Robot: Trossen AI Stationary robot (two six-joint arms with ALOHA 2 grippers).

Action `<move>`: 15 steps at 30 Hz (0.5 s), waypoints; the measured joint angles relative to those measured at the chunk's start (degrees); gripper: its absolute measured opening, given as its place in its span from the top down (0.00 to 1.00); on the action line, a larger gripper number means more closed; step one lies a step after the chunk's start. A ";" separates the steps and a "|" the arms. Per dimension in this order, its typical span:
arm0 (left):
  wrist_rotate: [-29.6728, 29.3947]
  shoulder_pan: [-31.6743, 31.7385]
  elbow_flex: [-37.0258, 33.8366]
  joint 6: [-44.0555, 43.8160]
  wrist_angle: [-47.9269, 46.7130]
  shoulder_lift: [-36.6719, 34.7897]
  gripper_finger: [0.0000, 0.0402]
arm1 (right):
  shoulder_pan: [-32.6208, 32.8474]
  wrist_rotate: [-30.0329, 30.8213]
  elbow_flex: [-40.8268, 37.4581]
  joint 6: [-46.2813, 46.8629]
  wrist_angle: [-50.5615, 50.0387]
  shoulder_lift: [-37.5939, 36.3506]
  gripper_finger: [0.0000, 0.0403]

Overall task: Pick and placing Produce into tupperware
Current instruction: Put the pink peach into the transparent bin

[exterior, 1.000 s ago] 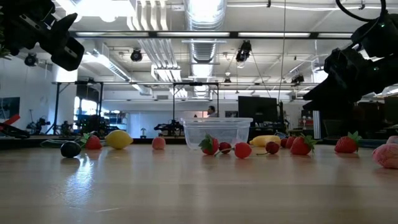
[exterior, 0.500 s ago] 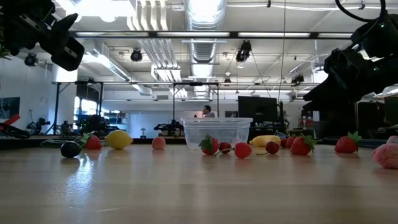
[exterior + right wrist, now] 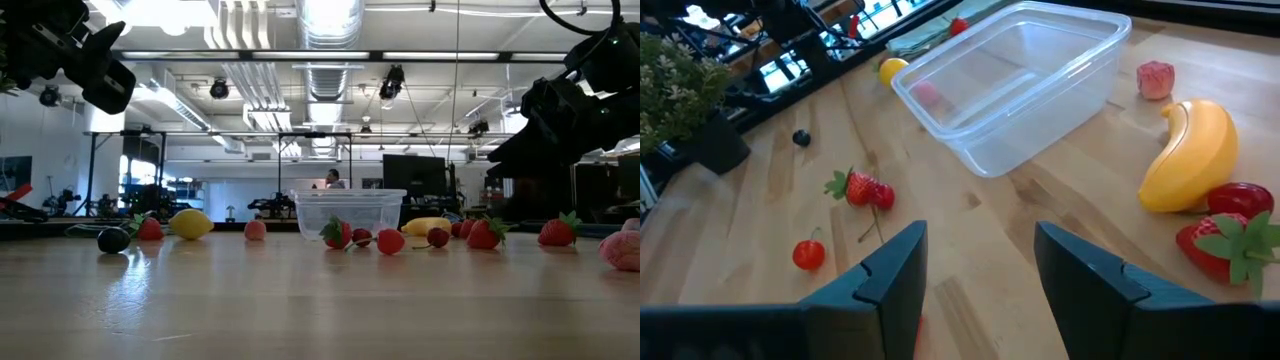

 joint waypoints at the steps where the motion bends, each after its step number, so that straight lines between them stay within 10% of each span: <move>1: 0.00 -0.02 0.00 0.02 0.00 0.00 0.61 | 0.00 0.00 0.00 0.58 0.10 -0.02 0.56; 15: 0.22 -0.01 0.00 0.02 0.00 0.00 0.61 | 0.00 -0.01 -0.02 -0.84 50.66 -0.09 0.56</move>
